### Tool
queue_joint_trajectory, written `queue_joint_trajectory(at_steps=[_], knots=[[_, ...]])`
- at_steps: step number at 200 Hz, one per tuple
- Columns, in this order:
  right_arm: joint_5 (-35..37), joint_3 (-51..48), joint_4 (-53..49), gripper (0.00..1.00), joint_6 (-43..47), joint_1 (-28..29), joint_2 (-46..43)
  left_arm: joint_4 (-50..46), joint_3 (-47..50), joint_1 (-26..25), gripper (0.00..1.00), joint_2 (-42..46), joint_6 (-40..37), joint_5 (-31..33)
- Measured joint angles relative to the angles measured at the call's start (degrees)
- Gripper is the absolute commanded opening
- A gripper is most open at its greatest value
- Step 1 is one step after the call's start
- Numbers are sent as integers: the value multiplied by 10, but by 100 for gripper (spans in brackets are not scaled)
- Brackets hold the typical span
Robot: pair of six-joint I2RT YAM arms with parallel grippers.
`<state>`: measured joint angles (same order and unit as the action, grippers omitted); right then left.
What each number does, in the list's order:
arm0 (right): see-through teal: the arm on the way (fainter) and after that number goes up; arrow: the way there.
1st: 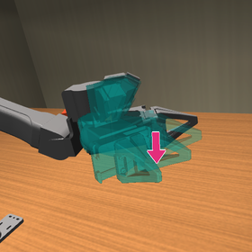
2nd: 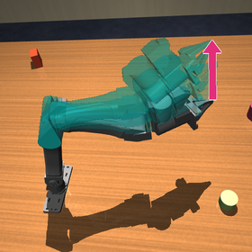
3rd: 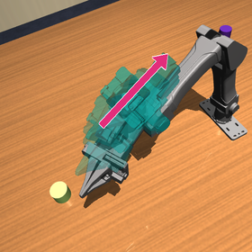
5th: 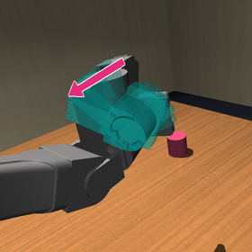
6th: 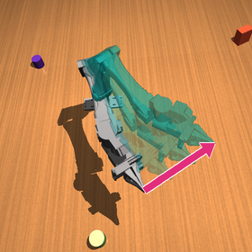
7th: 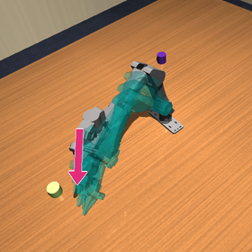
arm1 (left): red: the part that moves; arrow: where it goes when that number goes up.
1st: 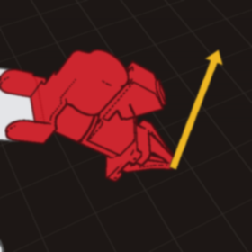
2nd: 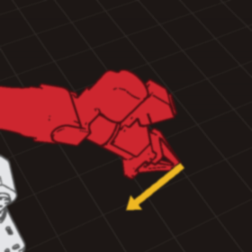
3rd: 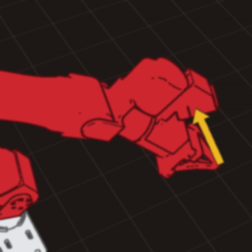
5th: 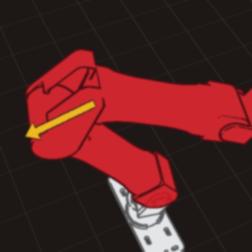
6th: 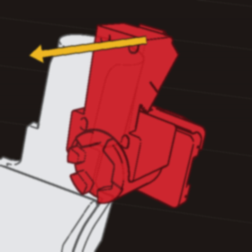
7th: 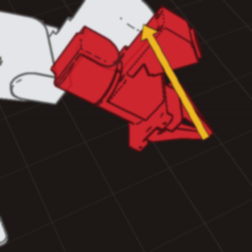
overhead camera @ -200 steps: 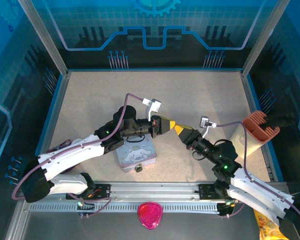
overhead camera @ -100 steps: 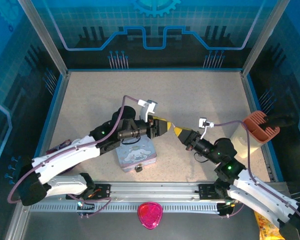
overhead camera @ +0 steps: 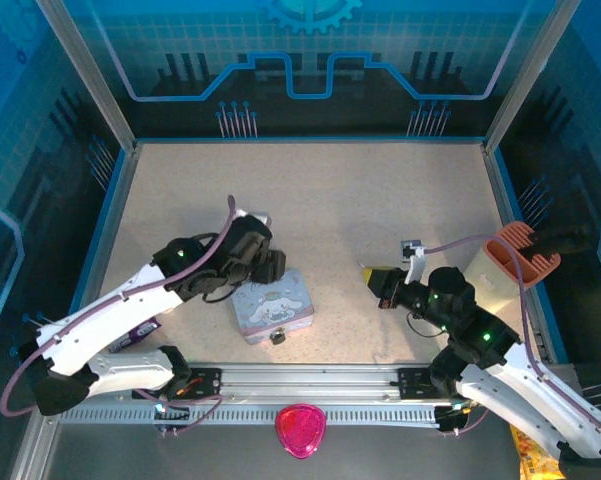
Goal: Unlock a padlock with a key
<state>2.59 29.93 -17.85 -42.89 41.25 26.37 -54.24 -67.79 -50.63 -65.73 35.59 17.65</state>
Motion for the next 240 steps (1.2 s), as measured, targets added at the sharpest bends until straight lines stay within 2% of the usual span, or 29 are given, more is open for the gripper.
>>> queue_joint_trajectory(at_steps=[21, 47, 89, 153, 183, 240], knots=[[11, 0, -37, 0, 6, 1, -5, -69, 31, -55, 61, 1, 64, 7], [17, -1, -50, 0, 6, 1, -12, -108, 89, -111, 62, 19, 146, 7], [19, -4, -52, 0, 5, 1, -11, -96, 183, -132, 67, 39, 199, -11], [26, -4, -53, 0, -3, 1, -8, -7, 247, -141, 69, 4, 197, -30], [28, -4, -53, 0, -8, 3, -10, 49, 268, -138, 66, -22, 179, -31], [30, -19, -62, 0, -19, 4, -27, 143, 272, -88, 59, -49, 111, -29]])
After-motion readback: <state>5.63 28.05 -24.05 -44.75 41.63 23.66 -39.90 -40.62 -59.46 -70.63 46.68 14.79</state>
